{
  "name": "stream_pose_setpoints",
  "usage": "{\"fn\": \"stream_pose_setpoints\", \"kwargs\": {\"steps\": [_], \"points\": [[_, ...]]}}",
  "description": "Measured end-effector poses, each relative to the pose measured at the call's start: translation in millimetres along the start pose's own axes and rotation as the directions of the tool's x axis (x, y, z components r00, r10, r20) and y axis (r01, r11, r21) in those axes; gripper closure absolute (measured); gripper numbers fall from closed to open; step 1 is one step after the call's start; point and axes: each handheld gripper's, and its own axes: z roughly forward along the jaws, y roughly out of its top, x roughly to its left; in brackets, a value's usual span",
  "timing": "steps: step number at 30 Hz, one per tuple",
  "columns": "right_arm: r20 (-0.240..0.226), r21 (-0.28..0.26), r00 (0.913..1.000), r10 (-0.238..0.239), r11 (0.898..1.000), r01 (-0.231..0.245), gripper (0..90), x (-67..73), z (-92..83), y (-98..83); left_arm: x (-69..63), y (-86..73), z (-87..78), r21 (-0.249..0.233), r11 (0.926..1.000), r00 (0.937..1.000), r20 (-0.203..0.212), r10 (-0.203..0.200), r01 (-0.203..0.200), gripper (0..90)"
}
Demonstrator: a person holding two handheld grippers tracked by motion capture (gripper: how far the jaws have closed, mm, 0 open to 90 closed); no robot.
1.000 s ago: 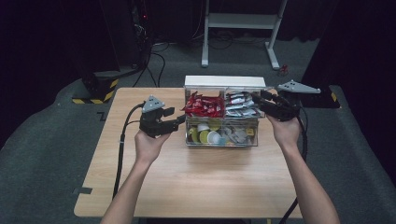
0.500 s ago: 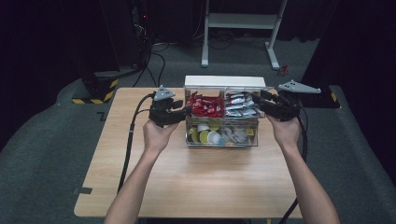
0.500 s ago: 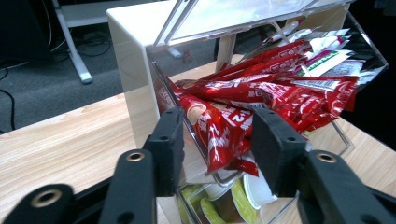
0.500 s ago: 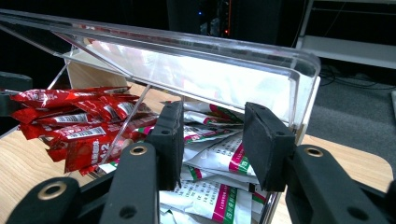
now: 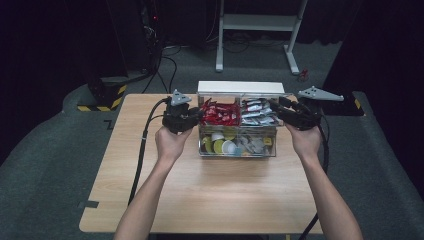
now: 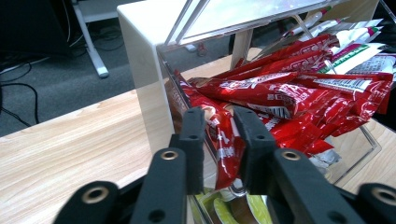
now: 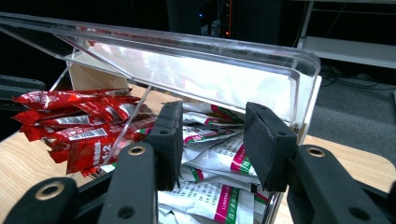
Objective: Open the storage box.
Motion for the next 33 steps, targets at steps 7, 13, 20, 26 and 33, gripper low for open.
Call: {"fn": "stream_pose_setpoints", "kwargs": {"steps": [7,13,20,26,33], "points": [[0.0,-0.001,1.0,-0.002,1.0,0.002,57.5,0.4,1.3,-0.9,-2.7,-0.1,-1.7,-0.002,0.9999,0.9999,-0.003,0.011,-0.011,82.5],[-0.002,-0.002,1.0,-0.001,1.0,0.001,57.5,0.2,1.6,-1.2,-4.4,0.5,-4.7,-0.01,0.9998,0.9995,0.025,0.017,-0.017,84.6],[0.001,-0.003,1.0,-0.002,1.0,0.002,57.5,0.5,2.0,-2.1,-2.9,2.1,-14.2,-0.042,0.9991,0.9984,0.056,0.011,-0.009,85.8],[-0.001,0.003,1.0,-0.002,1.0,0.002,57.6,0.0,2.3,-2.5,-1.2,0.1,-23.3,-0.063,0.998,0.9966,0.082,0.007,-0.001,86.2],[-0.001,0.003,1.0,0.0,1.0,0.0,57.6,-0.1,2.2,-2.3,0.1,-3.0,-33.2,-0.082,0.9966,0.9955,0.095,0.001,0.006,86.3]]}}
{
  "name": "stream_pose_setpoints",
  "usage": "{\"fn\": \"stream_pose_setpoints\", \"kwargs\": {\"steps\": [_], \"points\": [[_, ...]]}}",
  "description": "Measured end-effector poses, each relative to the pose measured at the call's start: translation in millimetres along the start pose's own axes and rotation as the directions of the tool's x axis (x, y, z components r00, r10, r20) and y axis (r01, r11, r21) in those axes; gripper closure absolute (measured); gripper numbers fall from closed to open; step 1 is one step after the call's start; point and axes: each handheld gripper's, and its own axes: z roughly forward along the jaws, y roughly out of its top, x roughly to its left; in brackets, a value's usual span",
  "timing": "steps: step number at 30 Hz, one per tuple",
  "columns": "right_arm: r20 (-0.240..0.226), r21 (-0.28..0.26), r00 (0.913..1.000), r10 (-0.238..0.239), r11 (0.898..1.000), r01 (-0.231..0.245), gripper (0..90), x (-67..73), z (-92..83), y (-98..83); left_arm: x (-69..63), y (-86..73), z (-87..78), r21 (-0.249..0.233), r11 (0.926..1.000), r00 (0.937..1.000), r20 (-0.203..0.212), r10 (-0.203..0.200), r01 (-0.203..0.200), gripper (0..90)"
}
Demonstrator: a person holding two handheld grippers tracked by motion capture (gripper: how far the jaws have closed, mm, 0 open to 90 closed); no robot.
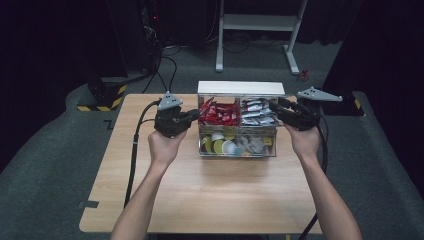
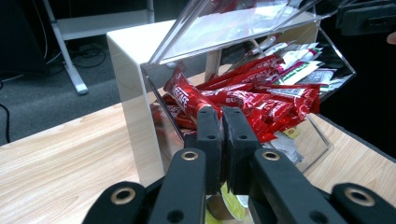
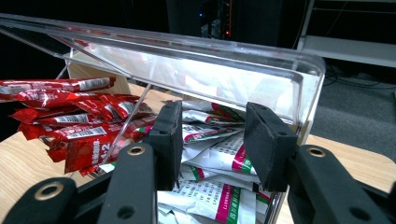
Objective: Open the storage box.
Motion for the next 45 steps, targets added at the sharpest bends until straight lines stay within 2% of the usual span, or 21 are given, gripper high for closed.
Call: {"fn": "stream_pose_setpoints", "kwargs": {"steps": [8,17,27,32,39,45], "points": [[0.001,0.0,1.0,0.0,1.0,0.0,57.6,0.0,0.1,0.0,2.5,-3.0,-12.4,-0.01,0.9999,0.9998,0.02,-0.008,0.008,86.4],[0.001,0.001,1.0,0.001,1.0,-0.001,57.6,0.1,0.0,0.1,4.8,-5.4,-31.2,-0.037,0.9993,0.9996,0.027,-0.003,0.004,86.5],[0.004,0.002,1.0,0.0,1.0,0.0,57.5,0.8,0.1,0.2,5.1,-8.3,-43.8,-0.048,0.9988,0.9994,0.033,0.008,-0.007,86.6],[0.005,0.002,1.0,0.0,1.0,0.0,57.6,0.6,-0.4,0.3,5.4,-14.2,-52.6,-0.059,0.9982,0.9994,0.034,0.012,-0.01,86.5],[0.009,0.003,1.0,-0.003,1.0,0.003,57.6,1.2,-0.2,0.3,10.3,-21.9,-63.6,-0.077,0.997,0.9991,0.043,-0.007,0.01,86.6],[0.014,0.004,0.9999,-0.002,1.0,0.002,57.6,2.0,-0.2,0.2,10.9,-26.9,-72.6,-0.095,0.9955,0.9992,0.039,-0.003,0.007,86.6]]}}
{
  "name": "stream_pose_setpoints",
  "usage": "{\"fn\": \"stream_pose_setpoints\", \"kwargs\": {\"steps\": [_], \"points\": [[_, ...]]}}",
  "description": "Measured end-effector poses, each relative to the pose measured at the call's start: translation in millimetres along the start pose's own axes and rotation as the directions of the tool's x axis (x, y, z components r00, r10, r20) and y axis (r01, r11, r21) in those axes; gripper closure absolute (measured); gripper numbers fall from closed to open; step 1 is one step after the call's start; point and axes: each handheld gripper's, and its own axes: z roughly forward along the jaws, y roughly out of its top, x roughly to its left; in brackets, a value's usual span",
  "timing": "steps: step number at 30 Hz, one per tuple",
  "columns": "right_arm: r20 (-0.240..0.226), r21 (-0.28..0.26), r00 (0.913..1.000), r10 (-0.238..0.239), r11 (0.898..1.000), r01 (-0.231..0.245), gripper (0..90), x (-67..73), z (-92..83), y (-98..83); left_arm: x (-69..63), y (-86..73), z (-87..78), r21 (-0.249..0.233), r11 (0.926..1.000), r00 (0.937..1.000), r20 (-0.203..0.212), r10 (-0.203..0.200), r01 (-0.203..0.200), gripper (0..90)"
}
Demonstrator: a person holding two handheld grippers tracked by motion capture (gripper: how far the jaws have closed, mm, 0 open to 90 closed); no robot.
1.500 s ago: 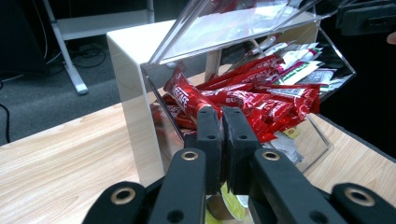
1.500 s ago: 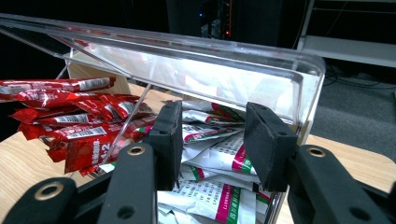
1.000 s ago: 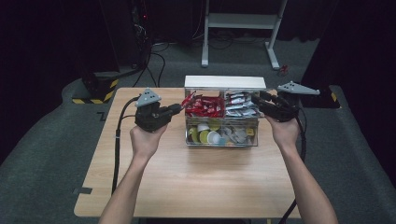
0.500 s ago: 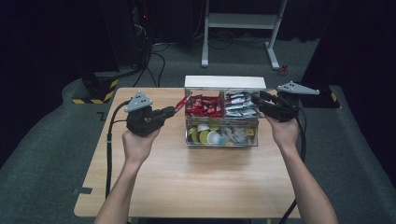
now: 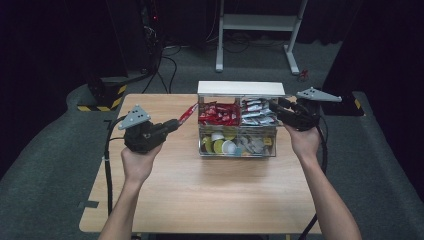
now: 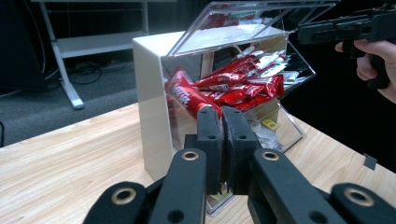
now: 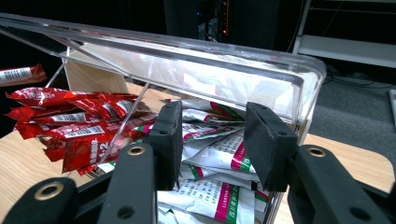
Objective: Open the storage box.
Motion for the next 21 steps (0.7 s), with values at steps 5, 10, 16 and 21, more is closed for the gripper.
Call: {"fn": "stream_pose_setpoints", "kwargs": {"steps": [5,10,16,21], "points": [[0.003,0.002,1.0,-0.003,1.0,0.003,57.5,0.3,0.0,0.1,1.6,-1.9,-6.8,-0.01,1.0,0.9999,-0.011,0.002,-0.002,86.6],[0.004,0.001,1.0,-0.003,1.0,0.003,57.6,0.5,0.1,0.1,6.0,-6.8,-12.3,-0.007,1.0,0.9995,-0.032,0.0,0.0,86.7],[0.004,0.003,1.0,-0.003,1.0,0.003,57.5,0.2,-0.3,0.2,13.8,-16.1,-15.7,0.008,0.9999,0.9981,-0.061,-0.01,0.01,86.6],[0.005,0.003,1.0,-0.003,1.0,0.003,57.4,0.2,-0.6,0.3,20.0,-23.8,-18.1,0.018,0.9996,0.9962,-0.085,-0.022,0.024,86.6]]}}
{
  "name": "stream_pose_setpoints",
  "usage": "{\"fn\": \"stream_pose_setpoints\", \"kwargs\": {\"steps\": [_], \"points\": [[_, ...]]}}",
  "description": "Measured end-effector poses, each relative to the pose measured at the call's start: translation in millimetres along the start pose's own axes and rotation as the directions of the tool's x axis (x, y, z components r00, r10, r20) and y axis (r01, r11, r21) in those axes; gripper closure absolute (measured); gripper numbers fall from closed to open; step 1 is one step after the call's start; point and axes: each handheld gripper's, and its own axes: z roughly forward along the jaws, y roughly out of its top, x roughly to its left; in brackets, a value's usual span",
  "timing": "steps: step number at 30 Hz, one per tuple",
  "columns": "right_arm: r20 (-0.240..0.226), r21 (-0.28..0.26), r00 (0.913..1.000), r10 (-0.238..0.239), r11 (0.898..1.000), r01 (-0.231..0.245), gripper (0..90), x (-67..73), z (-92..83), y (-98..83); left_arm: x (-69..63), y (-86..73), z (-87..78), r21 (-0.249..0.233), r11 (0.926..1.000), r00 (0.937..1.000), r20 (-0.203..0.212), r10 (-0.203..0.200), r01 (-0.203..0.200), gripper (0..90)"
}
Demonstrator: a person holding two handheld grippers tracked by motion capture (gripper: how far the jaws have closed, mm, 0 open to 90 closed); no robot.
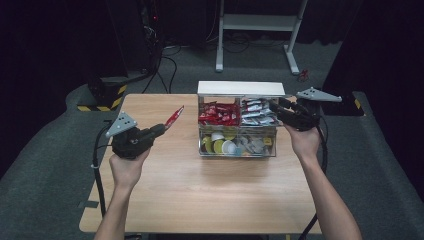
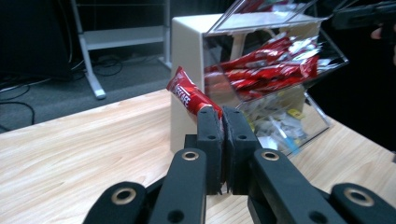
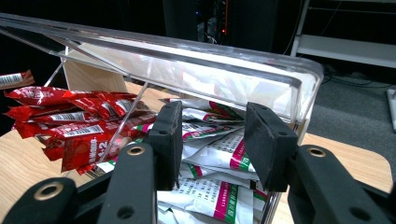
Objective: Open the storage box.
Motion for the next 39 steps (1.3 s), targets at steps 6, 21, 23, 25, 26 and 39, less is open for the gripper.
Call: {"fn": "stream_pose_setpoints", "kwargs": {"steps": [6,21,23,25,26,39], "points": [[0.0,-0.001,1.0,0.0,1.0,0.0,57.4,-0.3,-0.3,0.0,6.4,-10.6,0.0,0.021,0.9998,0.9994,-0.033,0.002,-0.001,86.6],[0.005,0.0,0.9999,-0.01,1.0,0.01,57.3,0.3,-0.7,0.0,19.8,-40.7,5.2,0.063,0.9976,0.9963,-0.083,-0.022,0.027,86.6],[0.007,-0.001,0.9999,-0.011,1.0,0.011,57.3,0.3,-0.8,-0.3,20.7,-44.8,6.7,0.065,0.9975,0.9959,-0.088,-0.024,0.03,86.5],[0.007,-0.002,0.9999,-0.012,1.0,0.012,57.4,0.0,-1.0,-0.2,21.7,-48.4,8.6,0.069,0.9971,0.9954,-0.091,-0.028,0.034,86.6],[0.006,-0.002,0.9999,-0.01,1.0,0.01,57.3,-0.1,-1.0,-0.1,22.6,-49.9,9.4,0.072,0.9969,0.9953,-0.093,-0.026,0.033,86.6],[0.007,-0.003,0.9999,-0.011,1.0,0.011,57.2,-0.5,-2.2,-0.5,23.3,-67.3,22.1,0.098,0.9948,0.9929,-0.117,-0.018,0.03,86.4]]}}
